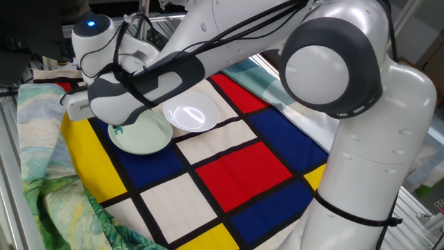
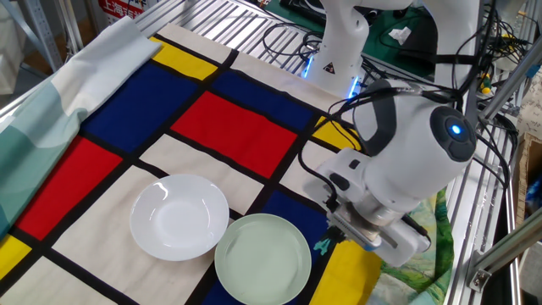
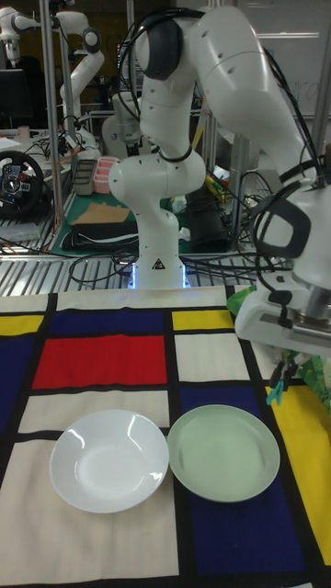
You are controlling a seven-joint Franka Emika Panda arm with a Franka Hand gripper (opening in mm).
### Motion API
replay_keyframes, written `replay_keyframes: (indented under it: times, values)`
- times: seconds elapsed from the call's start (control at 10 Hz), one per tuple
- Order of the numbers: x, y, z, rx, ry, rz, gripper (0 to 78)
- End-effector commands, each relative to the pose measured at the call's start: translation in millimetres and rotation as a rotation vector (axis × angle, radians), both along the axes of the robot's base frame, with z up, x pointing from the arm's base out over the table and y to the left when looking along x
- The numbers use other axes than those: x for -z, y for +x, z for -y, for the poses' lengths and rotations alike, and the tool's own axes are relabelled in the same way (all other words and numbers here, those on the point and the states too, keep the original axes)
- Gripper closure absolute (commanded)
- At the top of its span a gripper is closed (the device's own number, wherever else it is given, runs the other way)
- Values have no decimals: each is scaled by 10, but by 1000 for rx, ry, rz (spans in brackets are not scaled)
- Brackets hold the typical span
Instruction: Use a clamp
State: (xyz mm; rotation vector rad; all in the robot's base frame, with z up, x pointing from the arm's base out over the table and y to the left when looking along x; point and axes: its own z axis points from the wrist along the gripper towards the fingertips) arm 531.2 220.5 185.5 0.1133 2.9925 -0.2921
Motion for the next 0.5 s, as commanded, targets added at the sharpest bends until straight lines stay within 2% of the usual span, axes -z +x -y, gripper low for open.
replay_keyframes:
  times: [0.1, 0.3, 0.5]
  values:
    - [-4, -5, -131, -37, -93, 16, 764]
    - [19, -11, -221, -22, -98, 25, 764]
    - [159, -18, -321, -12, -137, 64, 764]
